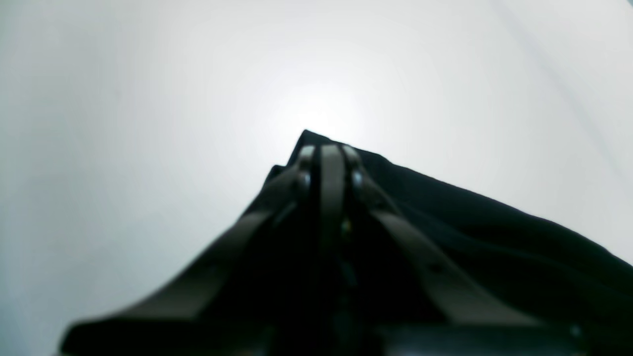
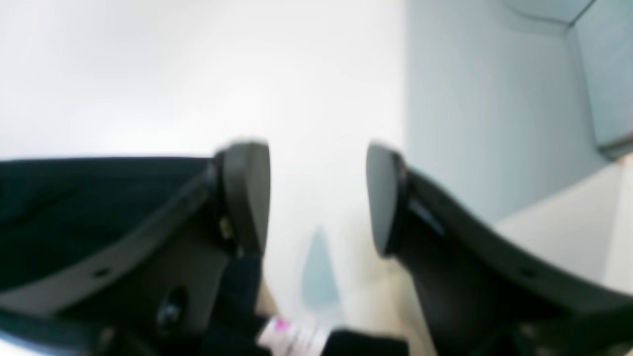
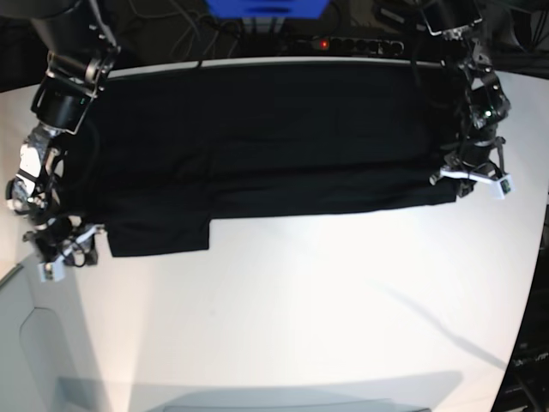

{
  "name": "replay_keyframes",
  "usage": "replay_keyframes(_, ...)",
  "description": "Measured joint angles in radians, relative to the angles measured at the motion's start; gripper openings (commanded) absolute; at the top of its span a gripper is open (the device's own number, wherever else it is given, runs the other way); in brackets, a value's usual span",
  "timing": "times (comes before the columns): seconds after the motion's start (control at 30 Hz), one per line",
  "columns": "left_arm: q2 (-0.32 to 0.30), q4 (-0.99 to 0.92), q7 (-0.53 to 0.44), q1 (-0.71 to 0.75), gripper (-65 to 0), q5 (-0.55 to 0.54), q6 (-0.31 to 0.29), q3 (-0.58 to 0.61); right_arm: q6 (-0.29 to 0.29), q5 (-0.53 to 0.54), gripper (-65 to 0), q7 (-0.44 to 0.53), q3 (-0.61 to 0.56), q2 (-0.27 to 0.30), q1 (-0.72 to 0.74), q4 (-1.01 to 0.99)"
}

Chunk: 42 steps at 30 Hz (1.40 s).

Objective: Fold the T-shirt properly
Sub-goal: 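Grasp the hanging sleeve with the right gripper and tuck it under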

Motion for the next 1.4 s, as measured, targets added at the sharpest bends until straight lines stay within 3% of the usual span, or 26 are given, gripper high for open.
replay_keyframes(0.37,0.001,-0.002,0.0,-0.001,-65.0,0.002,0.0,0.0,0.0,-0.107,-32.5,0.01,-0.07,-0.024,-0.006,-0.054)
replay_keyframes(0.77,0.0,-0.007,0.0,-0.003,-65.0,0.002,0.0,0.0,-0.003,-0.074,-33.2,0.061,-0.069,-0.021,-0.078,-0.042)
replay_keyframes(0.87,0.0,-0.007,0.0,-0.006,-65.0,0.003,0.0,0.0,-0.003,-0.073,-39.6,0.062,-0.088,-0.018,-0.076,-0.042)
replay_keyframes(1.07,-0.002,-0.007,0.0,-0.011,-65.0,0.002,0.0,0.0,-0.002,-0.096,-65.0,0.039,-0.201,-0.022,-0.034,-0.043)
replay_keyframes(1.3,-0.002,-0.008,0.001,-0.011,-65.0,0.003,0.0,0.0,0.0,-0.123,-65.0,-0.007,-0.201,-0.022,0.017,-0.047)
replay_keyframes(1.4,-0.002,-0.003,0.0,-0.011,-65.0,0.002,0.0,0.0,0.0,-0.116,-65.0,-0.009,-0.202,-0.009,0.02,0.042)
